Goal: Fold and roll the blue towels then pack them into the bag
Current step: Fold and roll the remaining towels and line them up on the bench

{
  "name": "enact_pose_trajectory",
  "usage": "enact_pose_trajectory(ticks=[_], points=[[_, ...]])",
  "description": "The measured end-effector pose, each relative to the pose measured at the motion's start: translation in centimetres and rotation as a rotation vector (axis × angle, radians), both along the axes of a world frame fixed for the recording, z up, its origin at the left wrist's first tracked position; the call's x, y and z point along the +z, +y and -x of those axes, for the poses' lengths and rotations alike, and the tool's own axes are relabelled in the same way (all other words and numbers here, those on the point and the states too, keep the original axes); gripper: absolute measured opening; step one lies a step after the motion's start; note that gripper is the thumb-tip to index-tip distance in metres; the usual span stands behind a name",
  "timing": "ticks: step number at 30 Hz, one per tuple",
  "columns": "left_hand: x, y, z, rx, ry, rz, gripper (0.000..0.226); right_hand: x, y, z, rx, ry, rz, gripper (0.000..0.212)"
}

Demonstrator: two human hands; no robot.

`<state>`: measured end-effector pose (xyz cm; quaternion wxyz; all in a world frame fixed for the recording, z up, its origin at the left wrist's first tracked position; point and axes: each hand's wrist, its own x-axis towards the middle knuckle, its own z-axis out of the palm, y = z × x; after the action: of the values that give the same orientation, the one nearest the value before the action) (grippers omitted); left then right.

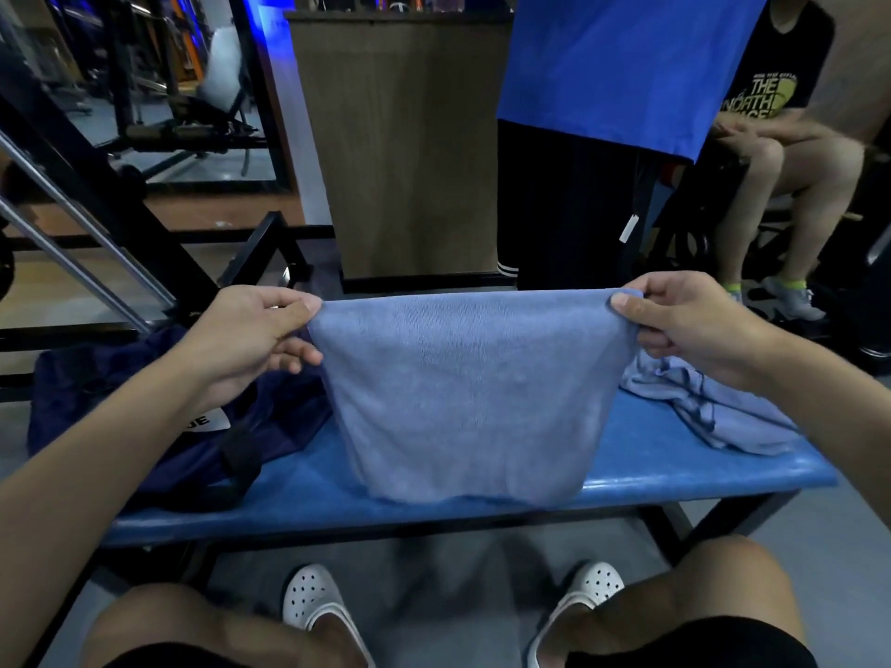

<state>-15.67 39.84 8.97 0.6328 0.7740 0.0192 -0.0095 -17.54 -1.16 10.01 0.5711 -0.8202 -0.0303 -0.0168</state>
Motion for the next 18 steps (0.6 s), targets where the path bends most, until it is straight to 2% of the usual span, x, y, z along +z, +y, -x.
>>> enact_pose_trajectory(ticks=[3,6,12,15,18], points=[[-0.5,-0.2,-1.0,0.009,-0.006,0.007,0.020,0.0,0.6,-0.4,-0.031,-0.004,0.037,0.017],[-0.7,-0.9,-1.8,0.060,-0.093,0.032,0.016,-0.1,1.4,-1.1,-0.071,-0.037,-0.047,0.012],[0.3,-1.3,-2.0,0.118,-0.304,0.055,0.010,-0.3,2.1,-2.0,-0.157,-0.238,-0.108,0.014],[-0.8,-1.3,-0.8,0.085,-0.275,0.043,0.009,-1.6,2.1,-1.6,-0.168,-0.220,-0.097,0.011],[-4.5,-0.9,0.5,0.031,-0.172,0.014,0.008,-5.2,2.0,-0.7,-0.145,-0.117,-0.016,0.016]])
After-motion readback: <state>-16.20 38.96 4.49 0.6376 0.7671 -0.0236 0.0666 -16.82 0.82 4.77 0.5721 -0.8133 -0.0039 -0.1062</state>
